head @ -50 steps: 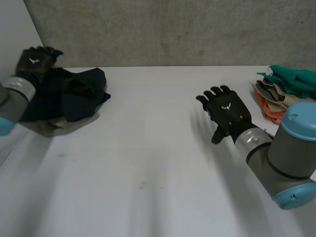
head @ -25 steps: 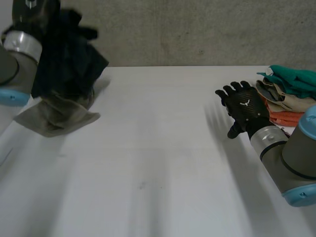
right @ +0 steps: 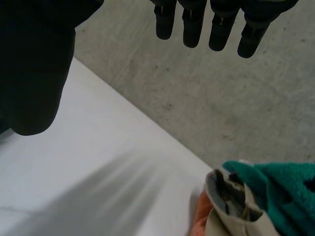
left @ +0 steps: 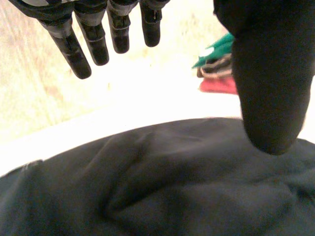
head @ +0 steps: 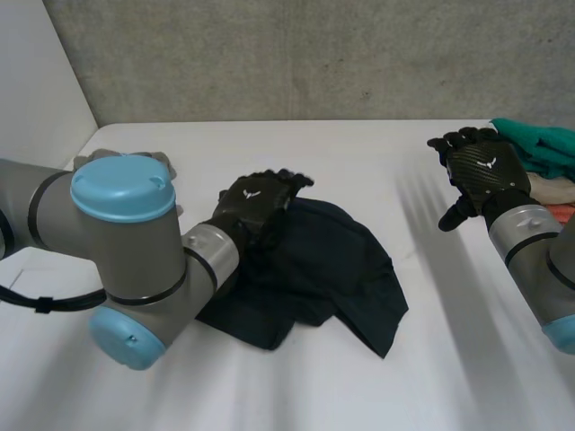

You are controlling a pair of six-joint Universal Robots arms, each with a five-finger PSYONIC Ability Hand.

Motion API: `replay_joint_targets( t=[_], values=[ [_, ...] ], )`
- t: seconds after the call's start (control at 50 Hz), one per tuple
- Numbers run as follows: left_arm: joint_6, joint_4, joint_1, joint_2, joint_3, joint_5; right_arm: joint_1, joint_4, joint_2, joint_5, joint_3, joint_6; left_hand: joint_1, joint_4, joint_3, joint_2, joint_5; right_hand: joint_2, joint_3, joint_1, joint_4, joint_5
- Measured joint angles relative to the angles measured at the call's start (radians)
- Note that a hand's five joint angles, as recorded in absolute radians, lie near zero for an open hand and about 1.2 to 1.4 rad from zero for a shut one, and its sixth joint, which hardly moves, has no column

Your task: Fold the laundry.

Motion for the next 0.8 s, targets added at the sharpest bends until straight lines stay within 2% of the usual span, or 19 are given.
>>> replay_joint_targets(
  t=[0.1,0.22,0.38,0.52,0.6,0.68,0.74,0.8],
  values=[
    [0.010,-0.057,0.070,0.112,-0.030,-0.008,0.007,0.099,-0.001,-0.004,-0.027,0.002,0.000,-0.001,-0.001,-0.003,0.000,0.000,0.000,0.000,0.000,0.000],
    [0.015,-0.061,0.211,0.295,-0.129,0.027,0.057,0.279,-0.024,-0.015,-0.055,0.016,0.000,-0.001,-0.001,-0.003,0.000,0.000,0.000,0.000,0.000,0.000],
    [0.035,-0.064,0.331,0.345,-0.294,0.101,0.135,0.374,-0.038,-0.032,-0.045,0.042,0.000,-0.001,-0.001,-0.005,0.000,0.000,0.000,0.000,0.000,0.000],
    [0.044,-0.028,0.347,0.222,-0.337,0.094,0.174,0.313,-0.029,0.006,-0.015,0.013,0.000,-0.001,-0.001,-0.005,0.000,0.000,0.000,0.000,0.000,0.000],
    [0.041,-0.011,0.331,0.138,-0.312,0.065,0.181,0.278,-0.026,0.036,-0.002,-0.016,0.003,0.001,0.000,-0.003,0.001,0.000,0.000,0.000,0.000,0.000],
    [0.032,-0.030,0.299,0.063,-0.269,0.030,0.179,0.245,-0.025,0.059,0.009,-0.045,0.101,0.072,0.061,0.066,0.060,0.000,0.000,0.000,0.000,0.000],
    [0.028,-0.055,0.277,0.027,-0.238,0.011,0.175,0.228,-0.024,0.068,0.014,-0.060,0.312,0.279,0.267,0.273,0.263,0.000,0.000,0.000,0.000,0.000],
    [0.029,-0.070,0.261,-0.011,-0.186,-0.021,0.169,0.213,-0.025,0.074,0.017,-0.072,0.703,0.690,0.679,0.700,0.654,0.000,0.000,0.000,0.000,0.000]
  ],
)
